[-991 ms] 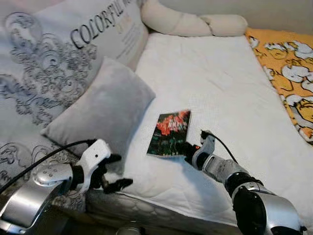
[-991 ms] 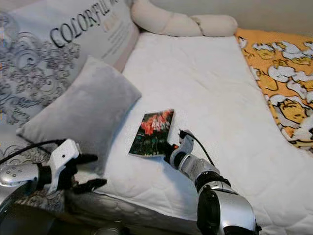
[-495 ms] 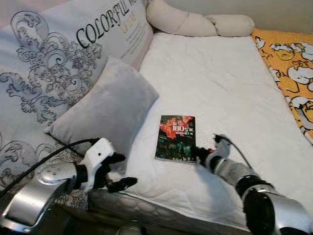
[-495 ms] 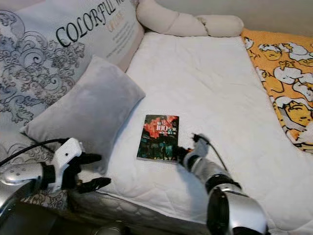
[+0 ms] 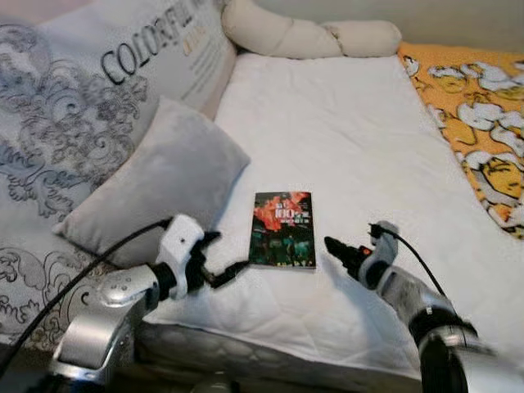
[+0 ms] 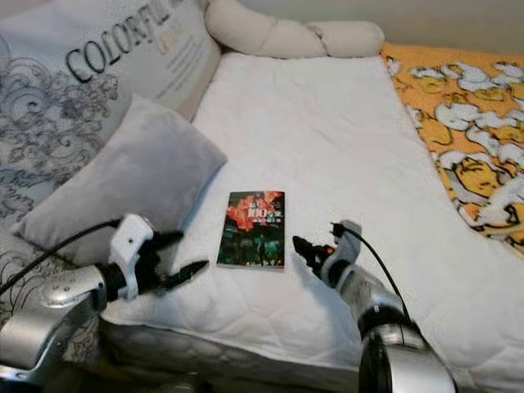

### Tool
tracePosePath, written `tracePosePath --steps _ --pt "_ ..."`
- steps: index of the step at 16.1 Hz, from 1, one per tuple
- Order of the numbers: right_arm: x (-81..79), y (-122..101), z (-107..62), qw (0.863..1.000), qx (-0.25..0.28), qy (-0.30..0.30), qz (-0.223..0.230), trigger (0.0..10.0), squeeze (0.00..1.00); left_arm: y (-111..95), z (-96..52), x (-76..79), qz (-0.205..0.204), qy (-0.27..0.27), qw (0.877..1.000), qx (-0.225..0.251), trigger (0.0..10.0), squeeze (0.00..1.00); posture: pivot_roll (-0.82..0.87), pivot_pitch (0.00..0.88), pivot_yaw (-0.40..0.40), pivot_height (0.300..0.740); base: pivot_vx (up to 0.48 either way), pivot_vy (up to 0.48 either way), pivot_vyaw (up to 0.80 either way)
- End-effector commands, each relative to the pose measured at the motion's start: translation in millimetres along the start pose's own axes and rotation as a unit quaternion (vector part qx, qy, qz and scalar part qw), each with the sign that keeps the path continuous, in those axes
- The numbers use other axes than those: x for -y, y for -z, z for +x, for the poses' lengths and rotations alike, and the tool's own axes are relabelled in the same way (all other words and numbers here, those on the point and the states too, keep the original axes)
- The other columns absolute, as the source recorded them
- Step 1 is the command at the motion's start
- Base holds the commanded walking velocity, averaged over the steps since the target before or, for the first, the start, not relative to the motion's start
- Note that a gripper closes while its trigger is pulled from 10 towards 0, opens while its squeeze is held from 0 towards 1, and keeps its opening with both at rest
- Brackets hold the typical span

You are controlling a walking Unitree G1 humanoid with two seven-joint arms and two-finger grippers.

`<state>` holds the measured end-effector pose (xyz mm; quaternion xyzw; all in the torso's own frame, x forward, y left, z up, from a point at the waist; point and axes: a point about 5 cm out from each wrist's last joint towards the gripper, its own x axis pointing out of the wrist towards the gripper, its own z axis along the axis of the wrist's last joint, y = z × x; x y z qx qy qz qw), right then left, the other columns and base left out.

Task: Clean up the room

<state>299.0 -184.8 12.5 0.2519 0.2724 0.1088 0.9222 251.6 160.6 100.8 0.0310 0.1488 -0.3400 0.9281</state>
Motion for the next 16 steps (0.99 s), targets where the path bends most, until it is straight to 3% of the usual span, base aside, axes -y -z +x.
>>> tracePosePath --steps 1,3,5,6,7,8,9,10,11,16 --pt "-12.1 -10.2 2.1 0.999 0.029 -0.011 -0.025 10.0 1.00 -2.6 -2.1 -9.2 0.002 -0.050 0.999 0.014 10.0 0.00 0.08 0.000 0.034 0.740 0.000 0.000 0.00" --pt "-27.4 -19.7 -4.9 0.994 0.085 -0.002 -0.072 10.0 1.00 -5.1 -1.2 -16.1 -0.016 -0.120 0.992 0.040 10.0 0.00 0.07 0.000 0.037 0.740 0.000 0.000 0.00" --pt "-36.1 -30.0 -23.3 0.982 0.172 0.016 -0.073 10.0 1.00 -5.0 -2.4 -23.9 -0.031 -0.204 0.976 0.067 10.0 0.00 0.07 0.000 0.028 0.740 0.000 -0.287 0.00" --pt "-36.6 -30.2 -25.1 0.981 0.175 0.017 -0.083 10.0 1.00 -4.6 -2.0 -24.9 -0.027 -0.211 0.975 0.066 10.0 0.00 0.07 0.000 0.028 0.740 0.000 -0.285 0.00" --pt "-40.9 -31.8 -32.4 0.972 0.193 0.028 -0.134 10.0 1.00 -2.8 -2.6 -26.7 -0.023 -0.225 0.972 0.063 10.0 0.00 0.05 0.000 0.023 0.740 0.000 -0.292 0.00" --pt "-46.3 -30.3 -34.8 0.969 0.195 0.025 -0.152 10.0 1.00 -0.8 -3.4 -28.6 -0.009 -0.229 0.972 0.056 10.0 0.00 0.03 0.000 0.034 0.740 0.000 -0.296 0.00" --pt "-49.4 -29.1 -35.1 0.969 0.188 0.025 -0.156 10.0 0.91 0.6 -3.2 -29.5 -0.007 -0.234 0.971 0.052 10.0 0.00 0.03 0.000 0.039 0.740 0.000 -0.296 0.00" --pt "-51.1 -31.1 -34.8 0.967 0.192 0.031 -0.167 10.0 0.61 3.2 -1.2 -28.0 -0.006 -0.232 0.971 0.048 10.0 0.00 0.03 0.000 0.040 0.740 0.000 -0.300 0.00" --pt "-50.5 -32.5 -35.1 0.966 0.195 0.039 -0.168 10.0 0.53 4.2 -0.3 -27.0 -0.004 -0.233 0.971 0.046 10.0 0.00 0.03 0.000 0.040 0.740 0.000 -0.300 0.00" --pt "-44.3 -32.6 -34.3 0.964 0.195 0.081 -0.162 10.0 0.49 5.2 0.2 -27.8 -0.004 -0.251 0.967 0.050 10.0 0.00 0.06 0.000 0.018 0.740 0.000 -0.291 0.00"
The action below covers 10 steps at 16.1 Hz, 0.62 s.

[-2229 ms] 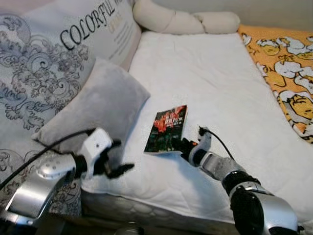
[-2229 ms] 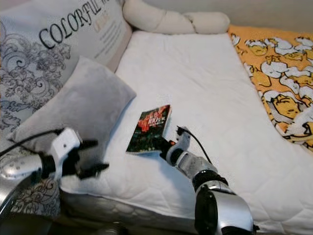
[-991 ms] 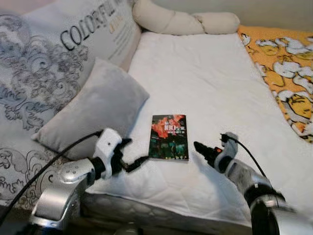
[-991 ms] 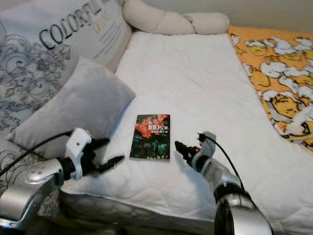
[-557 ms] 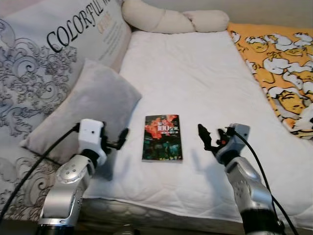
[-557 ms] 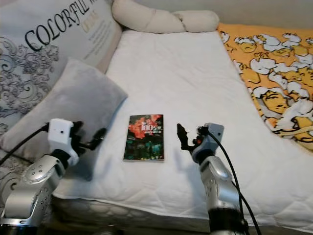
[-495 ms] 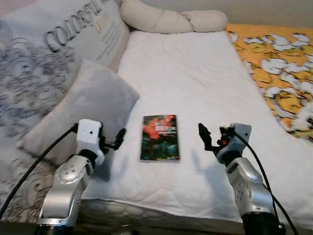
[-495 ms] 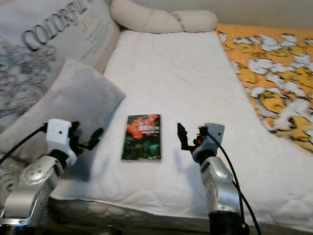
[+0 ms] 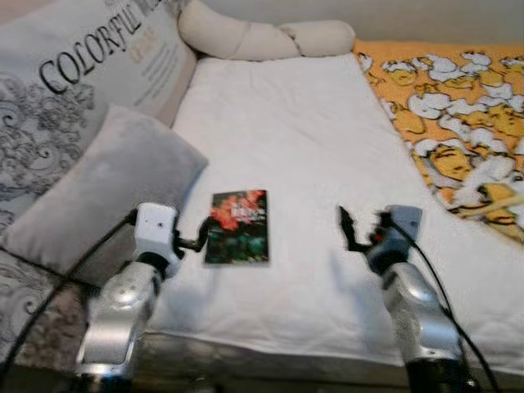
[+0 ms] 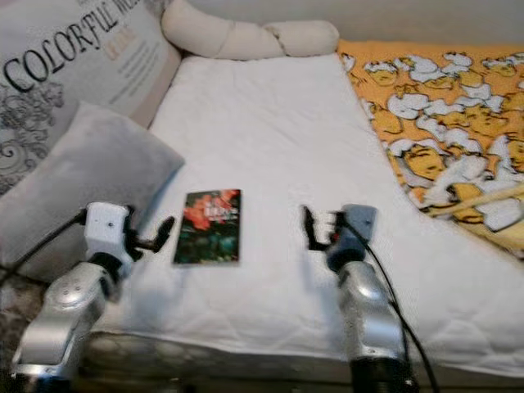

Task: Clean up the room

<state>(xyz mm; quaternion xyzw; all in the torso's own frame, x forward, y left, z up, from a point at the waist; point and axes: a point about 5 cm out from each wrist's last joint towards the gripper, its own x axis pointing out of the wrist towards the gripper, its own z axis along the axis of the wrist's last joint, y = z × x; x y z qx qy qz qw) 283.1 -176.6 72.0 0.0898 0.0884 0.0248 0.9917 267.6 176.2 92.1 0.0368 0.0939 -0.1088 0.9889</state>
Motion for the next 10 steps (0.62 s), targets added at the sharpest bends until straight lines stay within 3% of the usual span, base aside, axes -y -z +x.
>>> tracePosePath --steps 1,10 --pt "-9.0 -4.9 3.1 1.000 0.007 -0.014 -0.004 10.0 0.48 -2.0 -1.0 -8.1 0.015 -0.015 1.000 0.001 10.0 0.00 0.07 0.000 0.026 0.740 0.000 -0.292 0.00" --pt "-4.0 3.6 3.2 1.000 -0.011 0.011 -0.024 10.0 0.49 -3.9 0.6 -11.1 0.021 -0.017 1.000 0.004 10.0 0.00 0.07 0.000 0.033 0.740 0.000 -0.292 0.00"
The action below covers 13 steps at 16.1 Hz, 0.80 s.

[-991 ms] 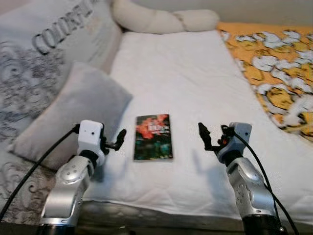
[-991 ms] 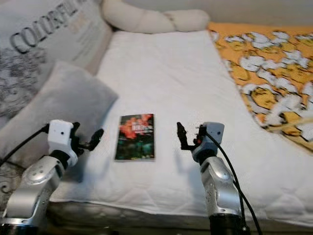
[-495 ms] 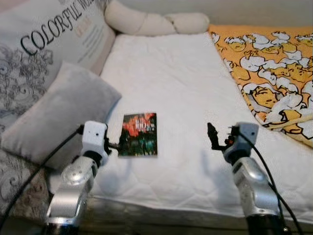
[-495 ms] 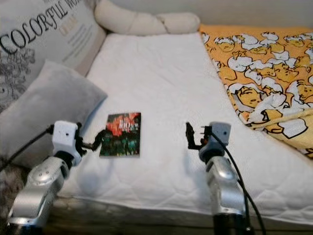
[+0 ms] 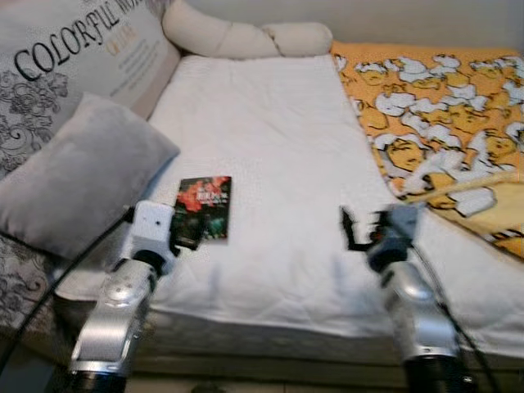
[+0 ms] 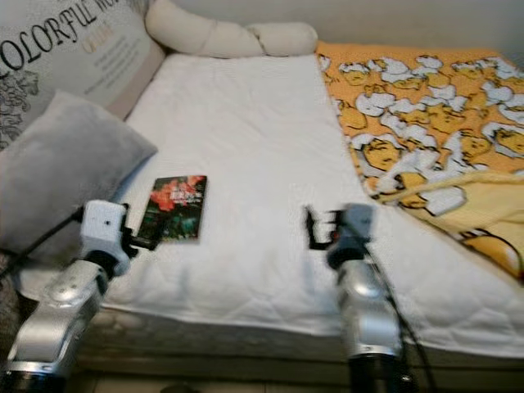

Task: Clean up the room

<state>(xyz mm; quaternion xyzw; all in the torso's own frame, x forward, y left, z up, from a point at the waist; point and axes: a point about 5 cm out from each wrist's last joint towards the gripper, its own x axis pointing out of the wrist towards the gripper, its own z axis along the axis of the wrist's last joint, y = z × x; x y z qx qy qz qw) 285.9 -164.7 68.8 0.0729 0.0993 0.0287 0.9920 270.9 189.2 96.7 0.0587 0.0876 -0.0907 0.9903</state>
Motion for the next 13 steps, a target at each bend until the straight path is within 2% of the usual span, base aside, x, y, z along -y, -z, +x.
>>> tracePosePath --steps 1,6,7,8,10,13 --pt "7.4 -0.9 -1.0 1.000 0.001 0.014 -0.007 10.0 0.48 0.0 0.8 2.5 0.001 0.003 1.000 0.001 10.0 0.00 0.07 0.000 0.035 0.740 0.000 -0.296 0.00" --pt "10.4 -1.9 -0.5 1.000 0.006 0.025 -0.014 10.0 0.49 0.7 0.3 3.6 0.004 0.006 1.000 0.000 10.0 0.00 0.07 0.000 0.036 0.740 0.000 -0.295 0.00" --pt "9.7 -2.9 -0.3 1.000 0.009 0.020 -0.019 10.0 0.51 0.4 0.3 3.4 0.004 0.006 1.000 0.001 10.0 0.00 0.07 0.000 0.036 0.740 0.000 -0.296 0.00" --pt "9.4 -4.5 -0.3 0.999 0.014 0.018 -0.028 10.0 0.58 0.3 0.2 3.2 0.005 0.006 1.000 0.001 10.0 0.00 0.07 0.000 0.036 0.740 0.000 -0.307 0.00" --pt "11.1 -5.0 -0.5 0.999 0.016 0.024 -0.029 10.0 0.64 0.8 0.5 3.4 0.006 0.007 1.000 0.000 10.0 0.00 0.07 0.000 0.039 0.740 0.000 -0.309 0.74" --pt "14.4 -3.5 -1.8 0.999 0.015 0.033 -0.029 10.0 0.62 1.4 0.2 4.0 0.008 0.010 1.000 0.000 10.0 0.00 0.06 0.000 0.045 0.740 0.000 -0.309 0.70"
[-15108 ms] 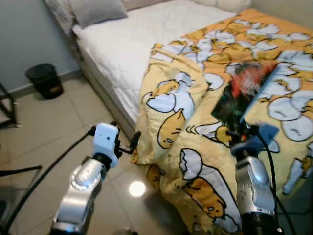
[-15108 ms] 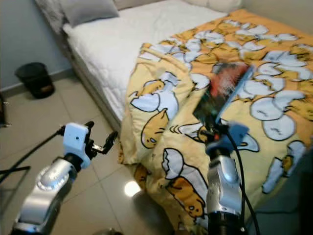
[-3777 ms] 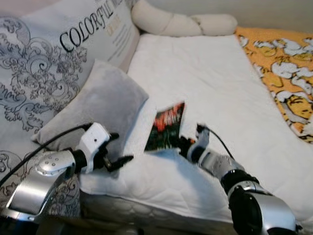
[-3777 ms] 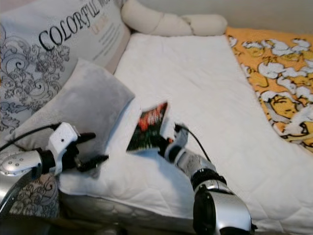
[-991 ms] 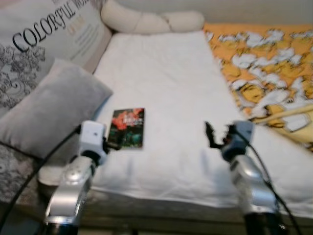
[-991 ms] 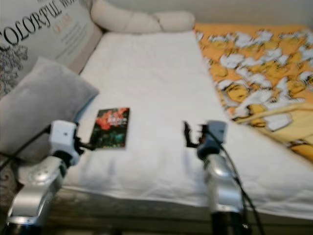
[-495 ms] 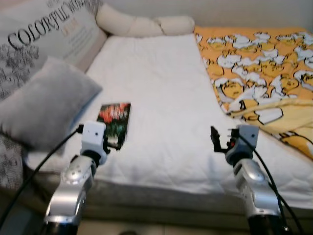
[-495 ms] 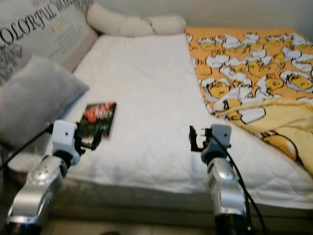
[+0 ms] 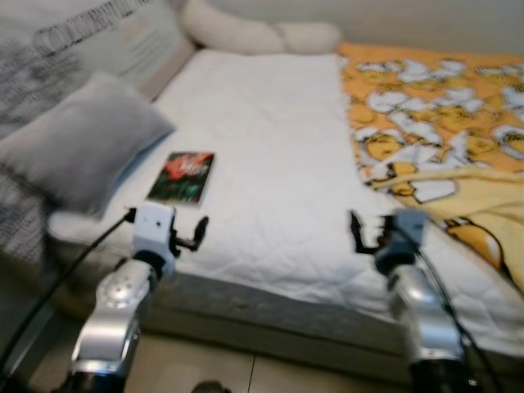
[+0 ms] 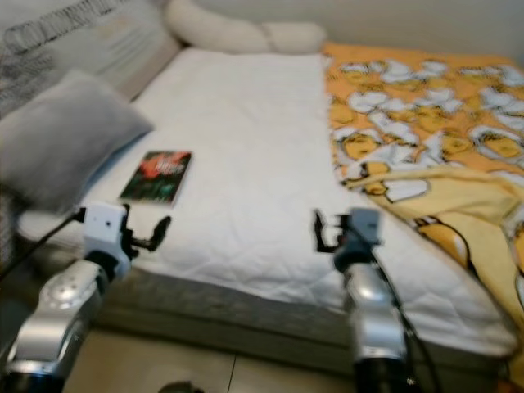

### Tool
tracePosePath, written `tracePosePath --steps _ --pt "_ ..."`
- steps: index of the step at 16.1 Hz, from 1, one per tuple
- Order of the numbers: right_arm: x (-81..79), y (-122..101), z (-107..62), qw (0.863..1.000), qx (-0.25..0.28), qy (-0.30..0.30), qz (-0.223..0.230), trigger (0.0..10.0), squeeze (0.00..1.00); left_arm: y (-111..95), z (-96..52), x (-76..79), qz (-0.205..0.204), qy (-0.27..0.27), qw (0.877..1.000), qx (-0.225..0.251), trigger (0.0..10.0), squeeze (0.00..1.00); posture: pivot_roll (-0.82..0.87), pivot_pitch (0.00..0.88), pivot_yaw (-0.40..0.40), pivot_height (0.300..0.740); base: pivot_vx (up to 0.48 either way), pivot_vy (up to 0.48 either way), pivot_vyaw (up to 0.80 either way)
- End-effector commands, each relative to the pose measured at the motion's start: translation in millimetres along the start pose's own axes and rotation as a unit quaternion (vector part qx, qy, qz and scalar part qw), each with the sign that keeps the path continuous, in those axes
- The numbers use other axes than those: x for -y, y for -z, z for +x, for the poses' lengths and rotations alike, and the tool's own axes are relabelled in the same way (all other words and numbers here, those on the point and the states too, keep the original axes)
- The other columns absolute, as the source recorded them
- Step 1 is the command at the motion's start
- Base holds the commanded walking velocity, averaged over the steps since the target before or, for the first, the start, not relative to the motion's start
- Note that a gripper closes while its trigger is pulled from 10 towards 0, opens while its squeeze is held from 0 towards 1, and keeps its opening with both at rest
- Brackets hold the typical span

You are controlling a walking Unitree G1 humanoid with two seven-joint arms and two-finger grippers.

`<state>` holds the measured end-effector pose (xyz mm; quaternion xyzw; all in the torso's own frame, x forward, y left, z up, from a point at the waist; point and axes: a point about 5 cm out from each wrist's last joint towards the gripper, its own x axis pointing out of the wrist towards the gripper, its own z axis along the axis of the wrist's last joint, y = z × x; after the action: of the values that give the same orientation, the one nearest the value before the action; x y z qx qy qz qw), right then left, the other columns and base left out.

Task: Clean up the room

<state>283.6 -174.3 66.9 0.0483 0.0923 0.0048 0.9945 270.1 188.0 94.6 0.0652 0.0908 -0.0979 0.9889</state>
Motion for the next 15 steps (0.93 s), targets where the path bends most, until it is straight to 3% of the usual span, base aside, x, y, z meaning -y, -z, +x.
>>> tracePosePath --steps 1,15 --pt "6.1 -2.1 0.5 1.000 0.003 0.012 -0.008 10.0 0.61 -0.3 0.3 3.0 0.002 0.005 1.000 0.002 10.0 0.00 0.06 0.000 0.045 0.740 0.000 -0.311 0.00" --pt "5.2 -5.0 2.2 0.999 0.008 0.012 -0.030 10.0 0.58 -1.1 2.5 4.0 0.002 0.005 1.000 0.005 10.0 0.00 0.06 0.000 0.049 0.740 0.000 -0.328 0.00"
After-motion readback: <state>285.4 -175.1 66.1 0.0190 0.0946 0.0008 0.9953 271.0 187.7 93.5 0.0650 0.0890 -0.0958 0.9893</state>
